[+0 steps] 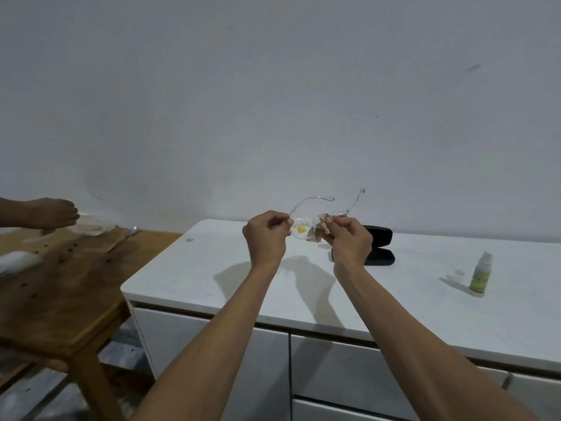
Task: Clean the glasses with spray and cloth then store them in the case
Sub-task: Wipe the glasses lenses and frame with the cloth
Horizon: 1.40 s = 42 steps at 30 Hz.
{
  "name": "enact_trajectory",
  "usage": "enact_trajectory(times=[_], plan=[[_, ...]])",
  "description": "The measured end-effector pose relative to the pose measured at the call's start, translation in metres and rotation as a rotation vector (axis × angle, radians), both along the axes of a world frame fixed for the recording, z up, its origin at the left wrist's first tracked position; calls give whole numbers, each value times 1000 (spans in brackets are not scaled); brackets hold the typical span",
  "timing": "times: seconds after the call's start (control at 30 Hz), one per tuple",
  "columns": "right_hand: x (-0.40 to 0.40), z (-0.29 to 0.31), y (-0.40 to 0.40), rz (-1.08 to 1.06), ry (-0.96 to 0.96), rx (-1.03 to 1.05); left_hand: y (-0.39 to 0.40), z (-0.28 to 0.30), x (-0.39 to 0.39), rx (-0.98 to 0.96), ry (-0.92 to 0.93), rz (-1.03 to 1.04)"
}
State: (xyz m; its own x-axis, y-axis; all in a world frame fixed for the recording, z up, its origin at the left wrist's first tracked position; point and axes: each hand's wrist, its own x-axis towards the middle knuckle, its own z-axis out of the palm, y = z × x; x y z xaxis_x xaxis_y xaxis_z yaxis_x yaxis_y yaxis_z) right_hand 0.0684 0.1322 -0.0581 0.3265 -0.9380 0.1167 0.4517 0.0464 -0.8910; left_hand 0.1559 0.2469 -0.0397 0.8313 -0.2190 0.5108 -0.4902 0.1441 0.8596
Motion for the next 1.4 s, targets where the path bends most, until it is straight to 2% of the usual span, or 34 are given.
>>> enact_trajectory(times=[0.2,0.3,0.57,0.73,0.83,0.97,1.17,1.27,1.4], plan=[[-20,2,-11,165,205,-86,10,-9,15,70,62,-19],[-25,-1,-13,167,259,-82,12,-8,17,118,36,-34],[-3,9,-3,-53,61,40,12,-2,14,131,-104,4],[18,19,9,-58,-77,141,6,8,7,90,-159,29],[17,20,14,0,-59,113,4,8,9,89,-170,53],[-2,11,9,179,71,-22,10,-1,22,126,-112,32],[-22,-5,3,302,220,-101,20,-13,30,198,-40,-3],[-26,-11,-2,260,247,-82,23,-16,31,207,-45,-14],[-17,-7,-1,104,174,17,21,-12,25,191,-91,-25]])
